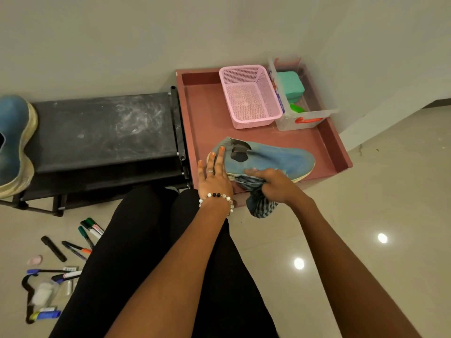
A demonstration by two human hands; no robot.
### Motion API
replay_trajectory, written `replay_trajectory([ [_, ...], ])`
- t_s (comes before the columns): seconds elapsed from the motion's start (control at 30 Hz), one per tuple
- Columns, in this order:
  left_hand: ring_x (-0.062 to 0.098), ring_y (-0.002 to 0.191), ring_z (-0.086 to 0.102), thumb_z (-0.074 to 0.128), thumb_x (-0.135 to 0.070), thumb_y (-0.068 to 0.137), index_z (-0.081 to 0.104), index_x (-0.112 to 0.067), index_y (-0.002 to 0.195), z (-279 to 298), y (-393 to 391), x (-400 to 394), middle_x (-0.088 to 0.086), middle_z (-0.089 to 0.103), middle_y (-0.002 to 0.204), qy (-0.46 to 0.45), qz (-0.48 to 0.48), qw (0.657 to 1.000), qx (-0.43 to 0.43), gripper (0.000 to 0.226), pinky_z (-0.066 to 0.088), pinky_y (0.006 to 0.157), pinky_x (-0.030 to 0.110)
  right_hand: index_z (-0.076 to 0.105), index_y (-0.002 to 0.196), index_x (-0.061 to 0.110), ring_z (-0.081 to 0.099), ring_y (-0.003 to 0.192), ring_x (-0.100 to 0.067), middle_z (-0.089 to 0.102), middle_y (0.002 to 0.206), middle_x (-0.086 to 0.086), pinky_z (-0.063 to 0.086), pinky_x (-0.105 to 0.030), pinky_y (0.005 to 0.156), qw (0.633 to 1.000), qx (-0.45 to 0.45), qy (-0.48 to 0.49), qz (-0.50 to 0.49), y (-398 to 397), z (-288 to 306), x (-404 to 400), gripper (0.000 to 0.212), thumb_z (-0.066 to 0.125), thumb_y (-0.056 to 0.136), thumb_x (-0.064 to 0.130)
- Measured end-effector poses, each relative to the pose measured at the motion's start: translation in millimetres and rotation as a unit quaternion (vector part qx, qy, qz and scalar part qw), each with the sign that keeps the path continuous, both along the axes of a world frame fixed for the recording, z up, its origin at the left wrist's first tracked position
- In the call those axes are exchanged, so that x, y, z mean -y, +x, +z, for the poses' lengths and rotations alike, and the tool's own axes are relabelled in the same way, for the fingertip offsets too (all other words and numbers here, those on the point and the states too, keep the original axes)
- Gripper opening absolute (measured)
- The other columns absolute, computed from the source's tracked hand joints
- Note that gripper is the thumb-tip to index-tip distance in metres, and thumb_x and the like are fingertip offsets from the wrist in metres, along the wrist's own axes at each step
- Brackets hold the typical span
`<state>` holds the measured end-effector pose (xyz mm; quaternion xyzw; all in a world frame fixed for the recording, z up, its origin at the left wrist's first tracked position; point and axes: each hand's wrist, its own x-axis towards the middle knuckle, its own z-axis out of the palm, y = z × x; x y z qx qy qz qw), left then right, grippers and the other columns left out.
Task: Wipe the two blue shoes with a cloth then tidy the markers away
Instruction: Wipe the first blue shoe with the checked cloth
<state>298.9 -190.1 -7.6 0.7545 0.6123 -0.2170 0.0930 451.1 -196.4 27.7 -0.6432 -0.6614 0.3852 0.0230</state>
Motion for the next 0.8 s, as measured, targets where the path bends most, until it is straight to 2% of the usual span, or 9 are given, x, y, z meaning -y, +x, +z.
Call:
replay_trajectory([
  [0.07, 0.028, 0.142, -0.025, 0.045, -0.027, 0.098, -0.017, 0.0, 0.147, -1.0, 0.5, 1.3, 0.01, -0.046, 0.144, 0.021, -0.001, 1.0, 0.006, 0.083, -0.007, 0.116, 0.052, 0.064, 0.117, 0.006, 0.057, 0.112, -0.027, 0.065, 0.113, -0.011, 0.043, -0.022, 0.085, 0.986, -0.076, 0.035, -0.144, 13.2, 2.4, 9.6, 0.053, 0.038, 0.077, -0.018],
  [0.13, 0.029, 0.143, -0.023, 0.038, -0.019, 0.099, -0.011, 0.0, 0.148, -0.3, 0.2, 2.1, 0.01, -0.041, 0.148, 0.034, -0.002, 0.999, 0.024, 0.072, -0.008, 0.115, 0.052, 0.064, 0.1, 0.008, 0.061, 0.095, -0.027, 0.065, 0.093, -0.007, 0.045, -0.028, 0.075, 0.936, -0.135, 0.095, -0.312, 17.3, 4.3, 17.5, 0.039, 0.041, 0.078, -0.014],
  [0.23, 0.034, 0.146, -0.008, 0.028, -0.012, 0.101, 0.007, 0.002, 0.149, 5.9, 4.6, 0.2, 0.017, -0.017, 0.157, 0.073, -0.023, 0.993, 0.09, 0.055, -0.009, 0.114, 0.049, 0.056, 0.109, -0.001, 0.053, 0.1, -0.031, 0.057, 0.107, -0.017, 0.04, -0.028, 0.084, 0.871, -0.055, 0.211, -0.439, 16.0, 4.7, 19.7, 0.031, 0.046, 0.08, -0.008],
  [0.3, 0.035, 0.147, 0.003, 0.028, -0.012, 0.101, 0.018, 0.004, 0.149, 9.4, 9.4, -0.2, 0.021, 0.005, 0.158, 0.1, -0.076, 0.984, 0.124, 0.051, -0.007, 0.116, 0.048, 0.057, 0.098, -0.011, 0.047, 0.1, -0.038, 0.049, 0.11, -0.028, 0.031, -0.023, 0.083, 0.871, 0.048, 0.308, -0.379, 4.4, 2.1, 13.2, 0.022, 0.052, 0.077, -0.011],
  [0.37, 0.032, 0.147, 0.009, 0.03, -0.01, 0.099, 0.019, 0.003, 0.149, 7.7, 10.5, 0.7, 0.02, 0.015, 0.157, 0.085, -0.111, 0.981, 0.136, 0.052, -0.004, 0.117, 0.046, 0.058, 0.088, -0.011, 0.045, 0.096, -0.042, 0.048, 0.106, -0.029, 0.034, -0.03, 0.079, 0.896, 0.111, 0.334, -0.27, -16.6, -10.9, 0.8, 0.014, 0.056, 0.074, -0.011],
  [0.47, 0.029, 0.147, 0.005, 0.03, -0.013, 0.1, 0.007, 0.001, 0.15, 3.7, 5.7, 2.2, 0.016, 0.008, 0.159, 0.03, -0.083, 0.99, 0.115, 0.057, -0.001, 0.12, 0.043, 0.058, 0.111, 0.002, 0.039, 0.112, -0.034, 0.042, 0.127, -0.017, 0.045, -0.042, 0.084, 0.955, 0.193, 0.205, -0.091, -48.1, -35.9, -8.0, 0.023, 0.051, 0.089, 0.007],
  [0.6, 0.029, 0.147, 0.0, 0.032, -0.015, 0.1, 0.002, 0.002, 0.15, 2.3, 6.8, 2.1, 0.016, 0.003, 0.159, 0.019, -0.082, 0.99, 0.111, 0.06, -0.001, 0.12, 0.044, 0.038, 0.139, 0.017, 0.031, 0.124, -0.026, 0.032, 0.145, 0.0, 0.038, -0.042, 0.091, 0.962, 0.23, 0.146, 0.032, -35.5, -43.0, 3.4, 0.053, 0.053, 0.089, 0.013],
  [0.7, 0.03, 0.147, -0.001, 0.027, -0.01, 0.101, 0.002, 0.002, 0.15, 1.8, 7.9, 1.4, 0.016, 0.004, 0.159, 0.014, -0.071, 0.99, 0.121, 0.056, -0.002, 0.119, 0.042, 0.031, 0.144, 0.019, 0.027, 0.127, -0.026, 0.029, 0.146, 0.003, 0.037, -0.041, 0.094, 0.947, 0.285, 0.129, 0.074, -0.4, -34.2, 17.7, 0.065, 0.058, 0.085, 0.014],
  [0.8, 0.031, 0.147, -0.001, 0.028, -0.007, 0.1, 0.002, 0.001, 0.15, -0.2, 8.4, 1.5, 0.017, 0.004, 0.158, 0.007, -0.061, 0.989, 0.132, 0.057, 0.0, 0.119, 0.042, 0.043, 0.135, 0.012, 0.026, 0.129, -0.03, 0.031, 0.143, -0.004, 0.033, -0.046, 0.097, 0.929, 0.352, 0.112, 0.027, -4.0, -27.7, 20.0, 0.047, 0.05, 0.089, 0.011],
])
